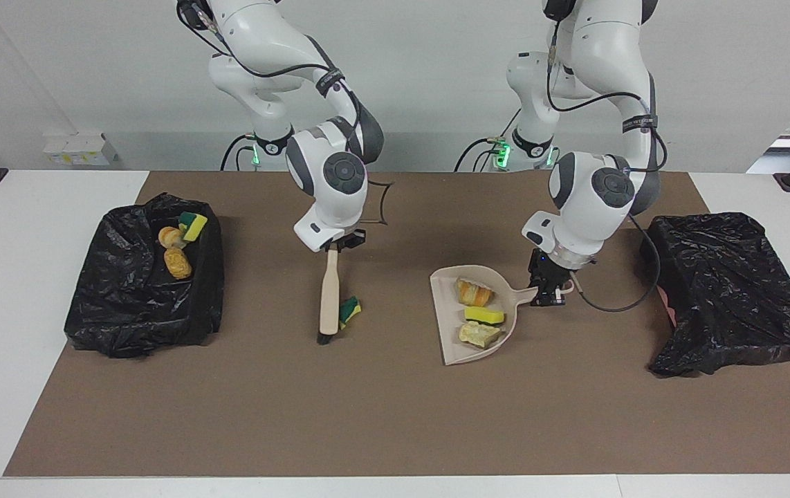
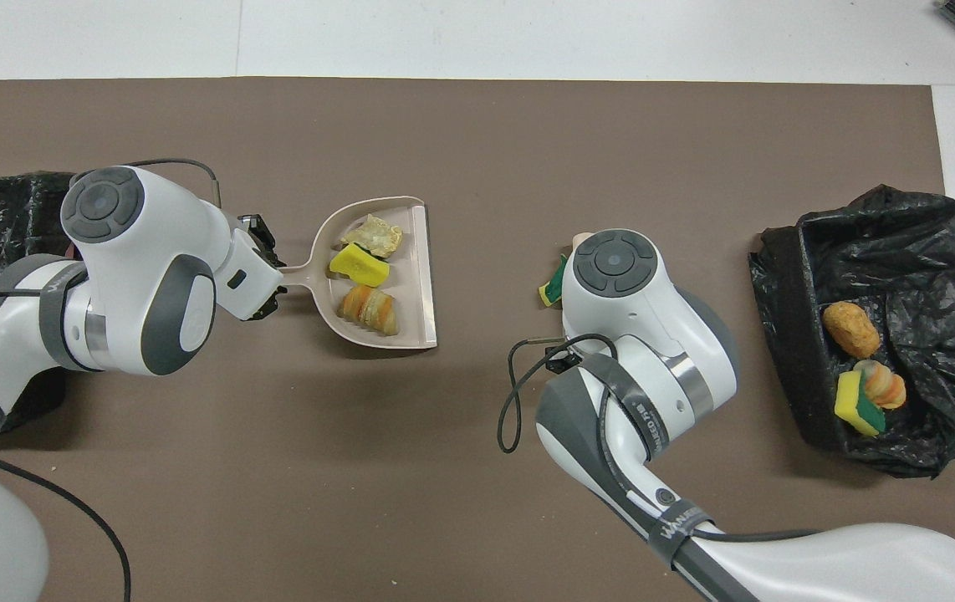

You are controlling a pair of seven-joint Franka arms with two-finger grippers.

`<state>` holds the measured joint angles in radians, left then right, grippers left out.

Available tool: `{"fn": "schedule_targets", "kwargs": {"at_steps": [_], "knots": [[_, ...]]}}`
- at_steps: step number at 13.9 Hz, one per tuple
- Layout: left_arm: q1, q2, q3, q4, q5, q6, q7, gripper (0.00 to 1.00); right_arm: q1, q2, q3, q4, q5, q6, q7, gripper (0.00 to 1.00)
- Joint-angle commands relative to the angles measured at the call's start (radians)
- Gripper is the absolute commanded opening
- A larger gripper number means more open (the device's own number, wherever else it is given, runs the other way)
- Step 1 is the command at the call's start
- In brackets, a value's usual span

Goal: Sweep and dump trash in bin
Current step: 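Brush the sponge into the dustpan held by the left gripper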

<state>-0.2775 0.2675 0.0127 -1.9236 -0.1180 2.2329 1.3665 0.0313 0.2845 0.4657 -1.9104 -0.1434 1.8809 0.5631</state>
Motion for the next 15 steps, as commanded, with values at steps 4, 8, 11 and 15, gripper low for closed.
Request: {"fn": "schedule_targets", "kwargs": {"at_steps": [4,8,11,15], "knots": [[0.006,-0.022,-0.002,-0.025,0.027,-0.012,-0.03,0.28,-0.002,-0.008,0.077,-0.021,0.18,0.092,-0.038,0.0],[0.008,-0.025,-0.002,-0.025,0.047,-0.035,-0.058,0.32,0.079,0.001,0.097,-0.038,0.255,0.205,-0.023,0.0],[0.008,-0.025,-0.002,-0.025,0.049,-0.039,-0.06,0.33,0.136,0.004,0.096,-0.024,0.388,0.292,0.018,0.0],[0.008,-0.027,-0.002,-0.025,0.061,-0.041,-0.061,0.34,0.141,0.01,0.094,0.03,0.384,0.313,0.074,0.0]]}}
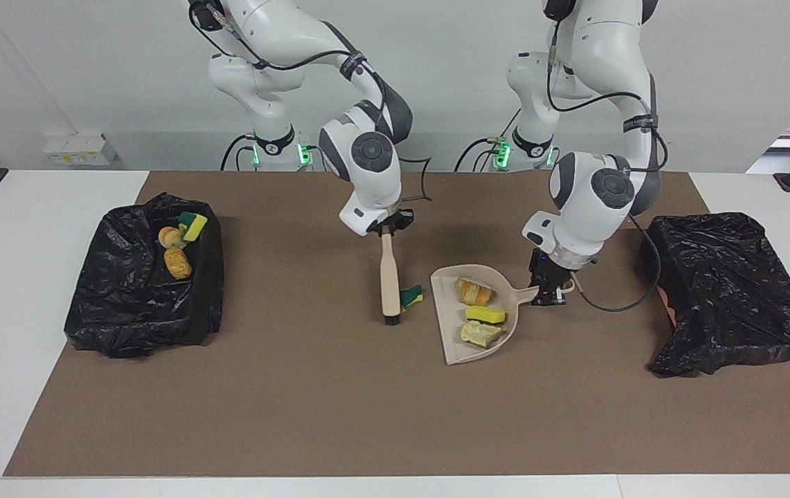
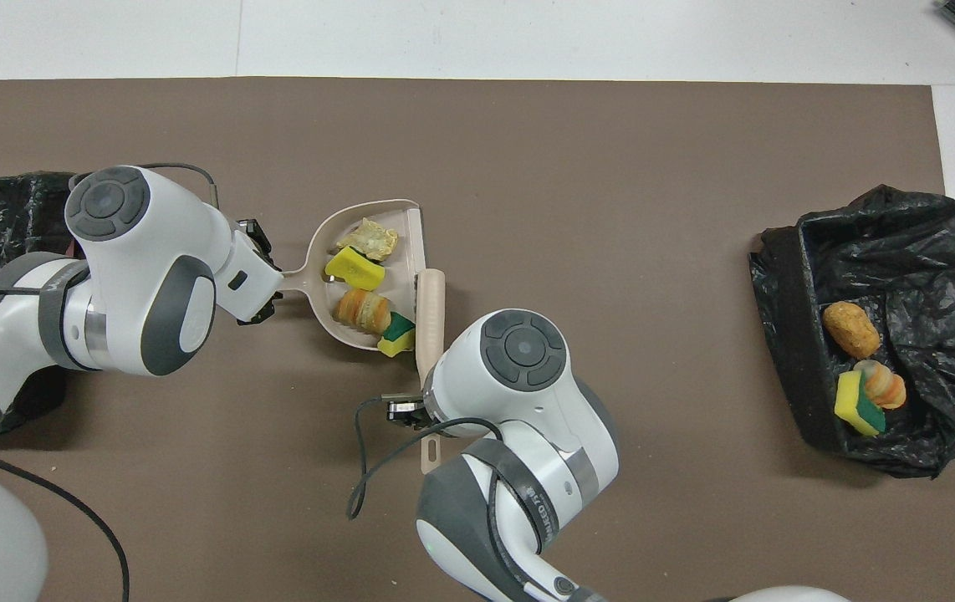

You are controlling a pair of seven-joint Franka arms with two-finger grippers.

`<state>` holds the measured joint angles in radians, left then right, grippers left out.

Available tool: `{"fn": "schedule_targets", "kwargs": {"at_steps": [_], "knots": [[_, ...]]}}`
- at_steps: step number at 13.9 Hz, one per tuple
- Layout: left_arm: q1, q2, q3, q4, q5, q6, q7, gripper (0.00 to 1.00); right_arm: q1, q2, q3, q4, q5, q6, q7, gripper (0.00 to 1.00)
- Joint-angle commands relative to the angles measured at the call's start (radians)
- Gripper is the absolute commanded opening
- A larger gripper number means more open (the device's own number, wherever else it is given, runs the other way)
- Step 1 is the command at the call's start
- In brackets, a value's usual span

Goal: Sweep and dump trash in bin
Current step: 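Brush the sponge into the dustpan held by the left gripper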

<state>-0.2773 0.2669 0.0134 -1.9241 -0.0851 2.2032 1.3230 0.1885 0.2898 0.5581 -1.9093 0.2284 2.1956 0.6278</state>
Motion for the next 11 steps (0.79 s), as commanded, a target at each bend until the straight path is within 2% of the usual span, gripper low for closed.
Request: {"fn": "schedule_targets", "kwargs": {"at_steps": [1,3,7,11], "knots": [[0.009,-0.026,-0.003,-0.024,0.028,-0.011,-0.018,0.34,-0.03,-0.009,0.002,0.027,0.011,-0.019,0.0,0.0],[0.007,-0.026,-0.003,-0.024,0.031,-0.007,-0.018,0.34,-0.032,-0.046,-0.004,0.026,0.009,-0.056,0.01,0.0],[0.007,-0.026,-0.003,-0.024,0.035,-0.01,-0.016,0.4,-0.037,-0.115,-0.01,0.006,-0.041,-0.152,0.023,0.0],[0.01,-0.026,-0.003,-0.022,0.044,-0.01,-0.018,0.42,-0.038,-0.127,-0.009,-0.002,-0.1,-0.186,0.073,0.0]]}}
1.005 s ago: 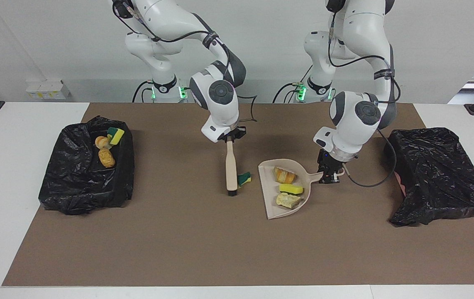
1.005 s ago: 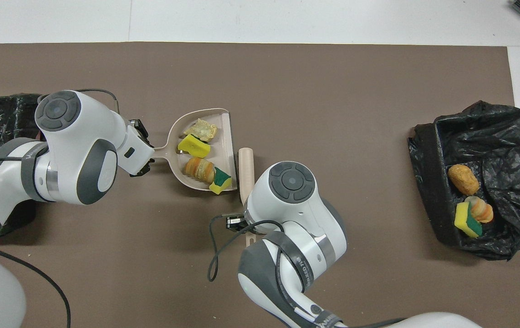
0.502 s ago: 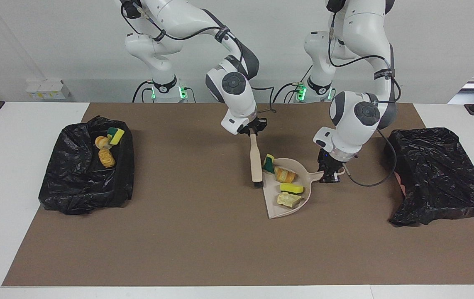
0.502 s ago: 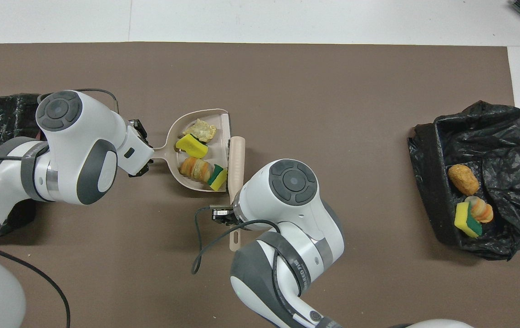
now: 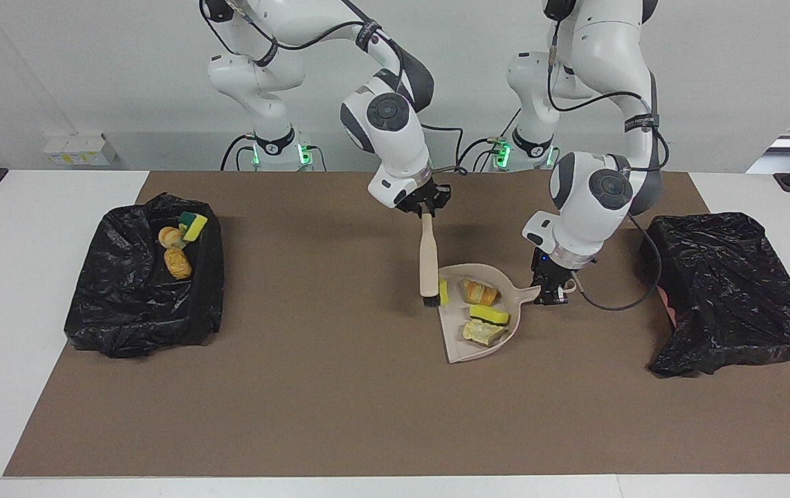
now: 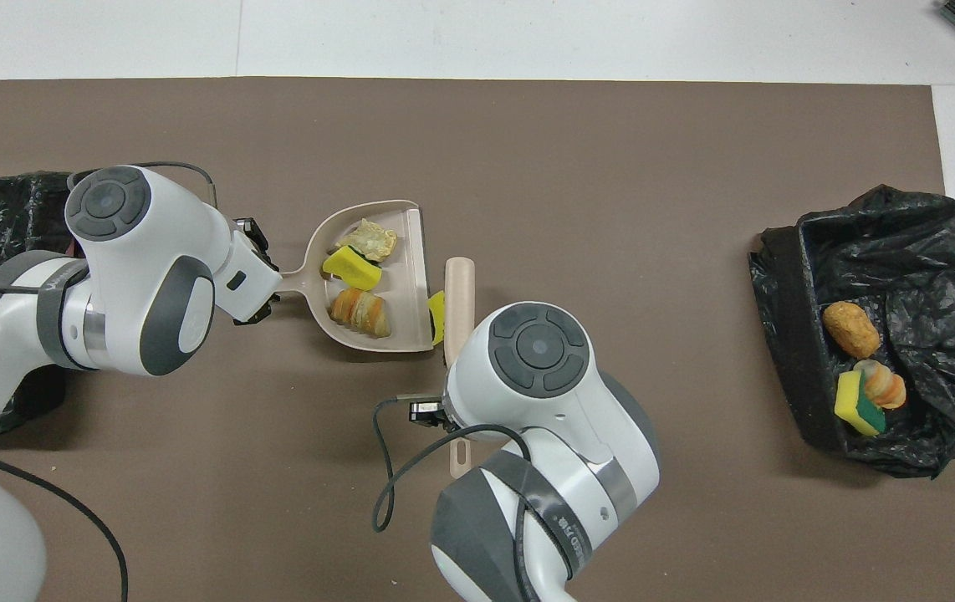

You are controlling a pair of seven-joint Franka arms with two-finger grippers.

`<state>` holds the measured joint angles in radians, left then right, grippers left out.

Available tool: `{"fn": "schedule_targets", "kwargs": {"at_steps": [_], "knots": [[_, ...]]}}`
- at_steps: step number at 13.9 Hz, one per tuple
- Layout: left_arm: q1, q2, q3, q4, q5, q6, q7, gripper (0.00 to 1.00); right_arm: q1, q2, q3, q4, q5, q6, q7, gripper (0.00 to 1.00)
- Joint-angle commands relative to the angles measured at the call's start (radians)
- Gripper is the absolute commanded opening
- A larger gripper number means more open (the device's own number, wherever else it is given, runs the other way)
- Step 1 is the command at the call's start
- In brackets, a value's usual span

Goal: Sweep and dump trash in bin
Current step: 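Brush the sponge into the dustpan held by the left gripper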

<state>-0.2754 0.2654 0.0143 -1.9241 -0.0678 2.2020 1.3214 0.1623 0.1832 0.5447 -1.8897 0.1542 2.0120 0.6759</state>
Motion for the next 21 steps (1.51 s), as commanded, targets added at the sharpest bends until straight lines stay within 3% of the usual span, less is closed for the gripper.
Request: {"fn": "schedule_targets", "kwargs": {"at_steps": [1,2,4,5,8,11,15,17,21], "knots": [[0.008,-0.025,-0.004,-0.022,0.026,-0.01,-0.016,0.42,-0.018,-0.024,0.001,-0.035,-0.048,-0.002,0.015,0.0],[0.019,-0.026,0.001,-0.026,0.026,-0.011,-0.014,0.35,-0.051,-0.028,0.003,-0.058,-0.114,-0.004,-0.004,0.0],[0.038,-0.026,0.003,-0.026,0.039,-0.013,-0.014,0.07,-0.107,-0.016,0.006,-0.077,-0.165,-0.013,-0.057,0.0],[0.041,-0.026,0.003,-0.026,0.039,-0.013,-0.013,0.0,-0.109,-0.002,0.004,-0.089,-0.171,-0.012,-0.068,0.0],[0.041,-0.025,0.001,-0.024,0.042,-0.001,0.005,0.0,-0.101,0.045,0.012,-0.104,-0.173,0.005,-0.087,0.0],[0.041,-0.021,0.001,-0.022,0.042,0.015,0.085,0.0,-0.083,0.056,0.017,-0.101,-0.075,0.03,-0.099,0.0],[-0.005,-0.04,0.001,-0.061,0.042,0.01,0.107,0.0,-0.02,0.103,0.015,-0.095,0.066,0.206,-0.075,0.0],[-0.036,-0.067,0.001,-0.108,0.042,0.037,0.094,0.0,-0.001,0.122,0.014,-0.054,0.151,0.264,-0.029,0.0],[-0.031,-0.083,-0.002,-0.151,0.04,0.102,0.082,0.0,0.006,0.16,0.015,0.035,0.156,0.267,0.074,0.0]]}}
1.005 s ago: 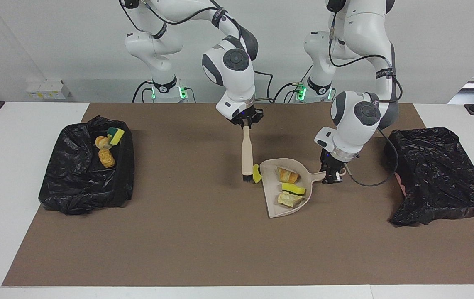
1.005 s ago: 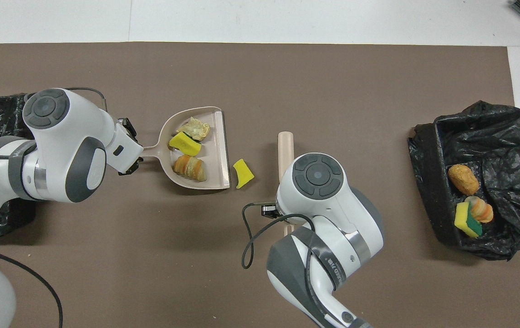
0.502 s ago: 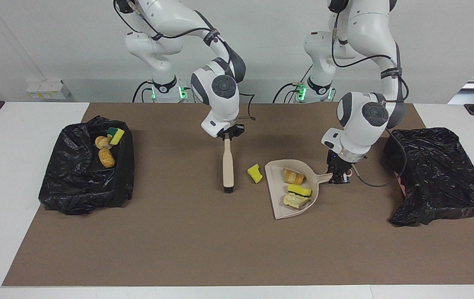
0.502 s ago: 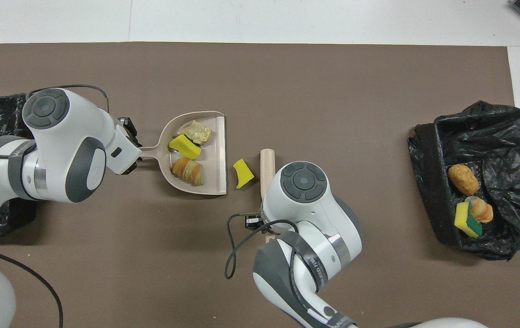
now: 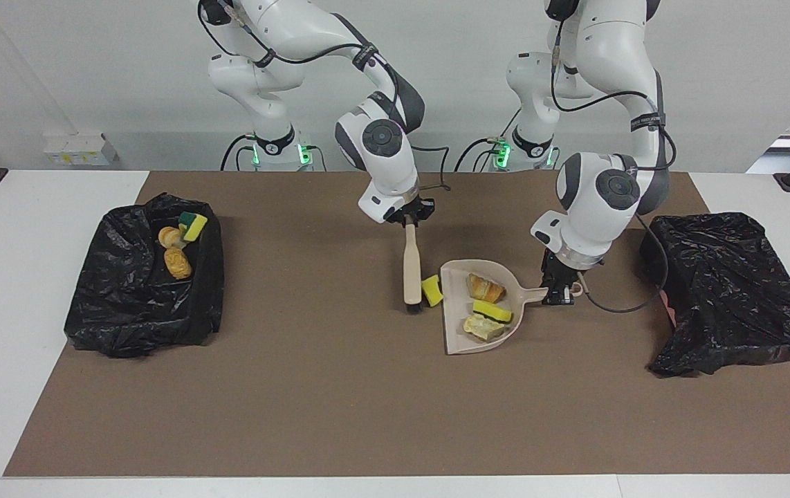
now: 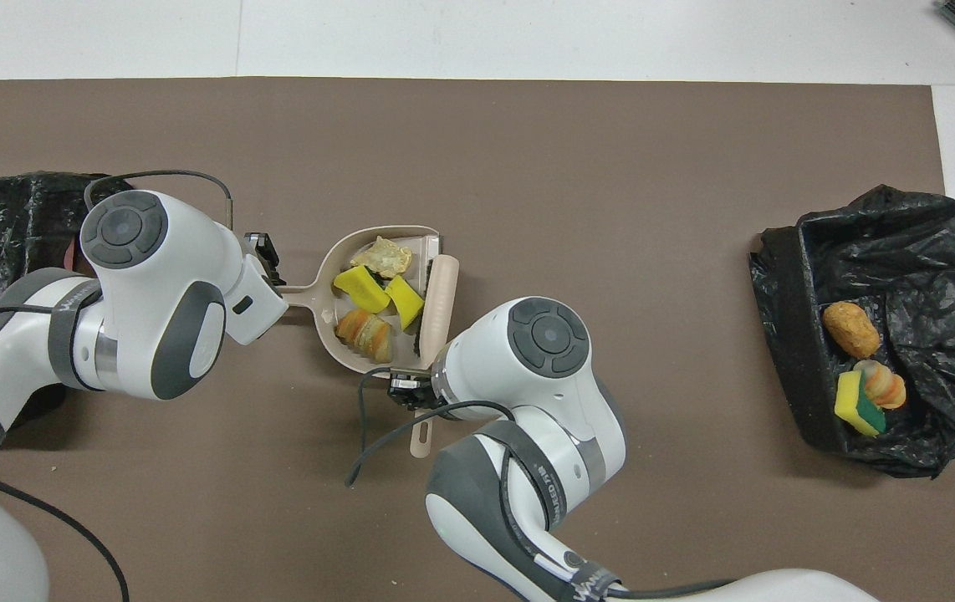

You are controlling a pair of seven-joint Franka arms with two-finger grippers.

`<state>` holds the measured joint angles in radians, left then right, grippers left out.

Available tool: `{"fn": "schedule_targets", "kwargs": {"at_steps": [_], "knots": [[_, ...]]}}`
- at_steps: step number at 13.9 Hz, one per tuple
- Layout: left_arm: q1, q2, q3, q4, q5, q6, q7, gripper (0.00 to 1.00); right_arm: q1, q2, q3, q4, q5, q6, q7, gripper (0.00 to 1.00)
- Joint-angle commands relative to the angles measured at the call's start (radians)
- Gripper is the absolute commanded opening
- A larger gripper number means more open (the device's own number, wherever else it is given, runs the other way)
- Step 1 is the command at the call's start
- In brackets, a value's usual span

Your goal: Sweep and dump trash in bin

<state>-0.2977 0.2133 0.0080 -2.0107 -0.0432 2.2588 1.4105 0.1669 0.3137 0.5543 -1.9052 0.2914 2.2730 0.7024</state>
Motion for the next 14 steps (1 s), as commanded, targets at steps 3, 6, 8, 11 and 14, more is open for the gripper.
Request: {"fn": "schedule_targets", "kwargs": {"at_steps": [3,6,8,11,14], "knots": [[0.012,-0.022,0.003,-0.048,-0.015,0.044,0.008,0.0,0.029,0.028,0.003,0.071,0.002,0.002,0.12,0.0],[0.025,-0.014,0.003,-0.036,-0.088,0.042,0.06,0.0,0.02,0.004,0.001,0.069,-0.004,-0.045,0.111,0.0],[0.04,-0.012,0.003,-0.034,-0.093,0.042,0.067,0.0,0.031,-0.018,0.003,0.061,-0.09,-0.123,0.112,0.0],[0.041,-0.012,0.003,-0.033,-0.11,0.041,0.068,0.0,0.039,-0.074,0.007,0.063,-0.155,-0.262,0.109,0.0],[0.06,-0.006,0.001,-0.02,-0.121,0.038,0.077,0.0,0.039,-0.129,0.007,0.028,-0.156,-0.342,0.082,0.0]]}}
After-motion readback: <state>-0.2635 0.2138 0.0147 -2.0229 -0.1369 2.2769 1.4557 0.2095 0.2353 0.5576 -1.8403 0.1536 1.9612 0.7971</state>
